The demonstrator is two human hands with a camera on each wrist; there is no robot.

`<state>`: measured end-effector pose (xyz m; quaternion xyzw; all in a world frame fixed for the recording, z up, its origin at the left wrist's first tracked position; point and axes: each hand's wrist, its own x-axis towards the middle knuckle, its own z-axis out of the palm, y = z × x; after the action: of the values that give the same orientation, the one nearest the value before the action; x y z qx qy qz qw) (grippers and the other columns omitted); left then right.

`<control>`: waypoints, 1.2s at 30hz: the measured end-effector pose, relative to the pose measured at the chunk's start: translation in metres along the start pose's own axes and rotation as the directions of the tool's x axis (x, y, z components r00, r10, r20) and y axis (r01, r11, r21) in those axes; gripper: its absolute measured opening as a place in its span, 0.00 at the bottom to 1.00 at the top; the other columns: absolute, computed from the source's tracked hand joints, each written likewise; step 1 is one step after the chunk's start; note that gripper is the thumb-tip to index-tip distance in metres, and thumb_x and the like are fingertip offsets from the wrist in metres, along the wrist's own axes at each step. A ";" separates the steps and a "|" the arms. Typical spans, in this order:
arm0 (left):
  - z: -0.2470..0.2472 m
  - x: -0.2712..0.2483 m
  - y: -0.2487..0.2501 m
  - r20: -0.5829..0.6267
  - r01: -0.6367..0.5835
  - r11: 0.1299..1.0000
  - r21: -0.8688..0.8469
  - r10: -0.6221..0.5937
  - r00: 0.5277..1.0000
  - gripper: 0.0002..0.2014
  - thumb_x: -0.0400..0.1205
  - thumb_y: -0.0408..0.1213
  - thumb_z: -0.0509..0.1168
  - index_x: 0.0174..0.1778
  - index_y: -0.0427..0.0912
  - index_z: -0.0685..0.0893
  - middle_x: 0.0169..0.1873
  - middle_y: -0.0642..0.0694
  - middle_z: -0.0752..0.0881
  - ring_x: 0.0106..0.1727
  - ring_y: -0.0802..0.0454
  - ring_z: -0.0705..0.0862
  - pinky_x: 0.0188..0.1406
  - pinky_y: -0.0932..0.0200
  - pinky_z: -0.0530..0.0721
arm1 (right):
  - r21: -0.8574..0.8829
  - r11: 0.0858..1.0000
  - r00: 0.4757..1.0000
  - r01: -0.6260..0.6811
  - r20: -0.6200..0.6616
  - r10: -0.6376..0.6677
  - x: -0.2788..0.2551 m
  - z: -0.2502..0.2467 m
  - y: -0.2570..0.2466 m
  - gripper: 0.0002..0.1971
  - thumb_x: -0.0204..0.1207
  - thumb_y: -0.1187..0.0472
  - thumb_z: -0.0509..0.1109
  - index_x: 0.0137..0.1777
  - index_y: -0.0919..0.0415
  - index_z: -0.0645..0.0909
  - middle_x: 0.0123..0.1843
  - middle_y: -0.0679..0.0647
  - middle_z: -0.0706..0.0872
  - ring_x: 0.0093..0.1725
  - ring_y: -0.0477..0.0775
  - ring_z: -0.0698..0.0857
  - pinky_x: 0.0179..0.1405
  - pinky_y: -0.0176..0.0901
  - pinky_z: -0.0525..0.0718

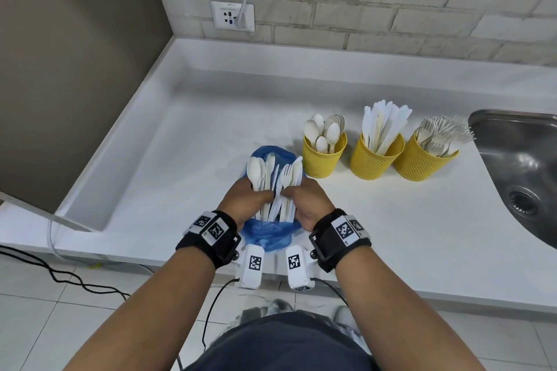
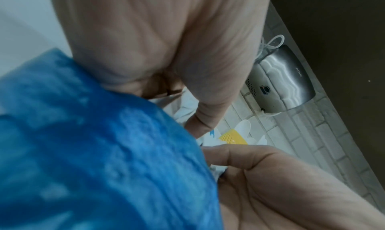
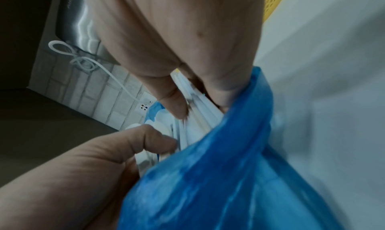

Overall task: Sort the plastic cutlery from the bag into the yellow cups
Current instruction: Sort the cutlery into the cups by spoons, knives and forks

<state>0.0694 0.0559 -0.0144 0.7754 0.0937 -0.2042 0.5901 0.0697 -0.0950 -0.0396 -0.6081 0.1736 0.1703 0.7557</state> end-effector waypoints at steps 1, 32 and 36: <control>0.000 0.000 0.000 -0.011 0.000 1.000 0.014 0.000 1.000 0.13 0.74 0.28 0.71 0.52 0.45 0.91 0.45 0.44 0.94 0.51 0.43 0.93 0.58 0.43 0.90 | -0.005 1.000 1.000 0.003 -0.003 -0.003 0.000 -0.001 0.001 0.23 0.71 0.79 0.64 0.60 0.61 0.89 0.58 0.65 0.93 0.60 0.70 0.91 0.66 0.72 0.86; 0.014 0.003 0.002 0.092 -0.080 0.971 0.223 0.061 0.994 0.17 0.71 0.33 0.82 0.54 0.48 0.87 0.41 0.53 0.92 0.40 0.68 0.89 0.38 0.73 0.85 | 0.063 0.981 0.979 -0.181 -0.086 0.186 -0.019 0.017 -0.022 0.16 0.82 0.69 0.56 0.47 0.62 0.88 0.47 0.62 0.93 0.48 0.60 0.90 0.50 0.51 0.89; 0.016 0.005 -0.003 -0.002 -0.014 0.980 0.197 0.015 1.000 0.34 0.57 0.51 0.82 0.59 0.48 0.83 0.47 0.51 0.93 0.48 0.55 0.92 0.51 0.51 0.92 | -0.039 0.981 0.981 -0.189 -0.045 0.187 -0.026 0.012 -0.023 0.17 0.81 0.71 0.57 0.35 0.60 0.82 0.28 0.52 0.86 0.31 0.52 0.80 0.36 0.43 0.79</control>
<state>0.0696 0.0407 -0.0230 0.8312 0.0685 -0.2067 0.5116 0.0579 -0.0894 -0.0048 -0.6086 0.2421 0.2323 0.7191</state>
